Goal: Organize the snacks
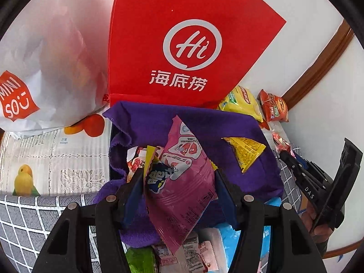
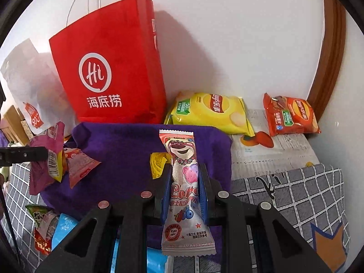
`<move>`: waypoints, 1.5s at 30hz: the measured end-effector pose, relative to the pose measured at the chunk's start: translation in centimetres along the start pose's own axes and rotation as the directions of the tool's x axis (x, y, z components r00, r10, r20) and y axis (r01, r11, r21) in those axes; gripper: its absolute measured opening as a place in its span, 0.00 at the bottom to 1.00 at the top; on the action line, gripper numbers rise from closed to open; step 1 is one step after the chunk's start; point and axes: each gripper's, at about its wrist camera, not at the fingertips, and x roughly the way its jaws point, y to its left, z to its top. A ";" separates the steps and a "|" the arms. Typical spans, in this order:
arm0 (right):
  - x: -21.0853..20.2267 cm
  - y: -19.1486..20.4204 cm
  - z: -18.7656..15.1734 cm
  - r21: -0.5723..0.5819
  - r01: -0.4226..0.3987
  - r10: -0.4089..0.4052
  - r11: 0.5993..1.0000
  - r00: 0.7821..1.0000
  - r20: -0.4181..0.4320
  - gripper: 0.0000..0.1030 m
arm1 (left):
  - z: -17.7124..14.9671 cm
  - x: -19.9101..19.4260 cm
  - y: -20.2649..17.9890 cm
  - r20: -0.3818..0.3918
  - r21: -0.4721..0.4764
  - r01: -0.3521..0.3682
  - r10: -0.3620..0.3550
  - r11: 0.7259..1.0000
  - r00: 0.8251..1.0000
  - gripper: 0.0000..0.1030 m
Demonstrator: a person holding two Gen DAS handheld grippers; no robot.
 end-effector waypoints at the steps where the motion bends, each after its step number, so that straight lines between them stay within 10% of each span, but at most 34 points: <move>1: 0.1 0.0 0.0 0.001 -0.002 0.002 1.000 1.000 0.000 0.22 | 0.0 0.2 0.1 0.000 -0.002 -0.003 0.003 1.000 1.000 0.57; 30: 2.7 0.2 -0.6 0.016 -0.010 0.011 1.000 0.999 -0.038 0.24 | 0.0 2.2 -0.3 -0.004 0.011 0.016 -0.016 1.000 1.000 0.58; 45: -2.0 0.8 0.4 0.001 0.040 -0.040 0.999 0.999 -0.009 0.63 | 0.0 -1.3 -1.7 0.035 0.040 -0.063 0.061 0.997 0.998 0.81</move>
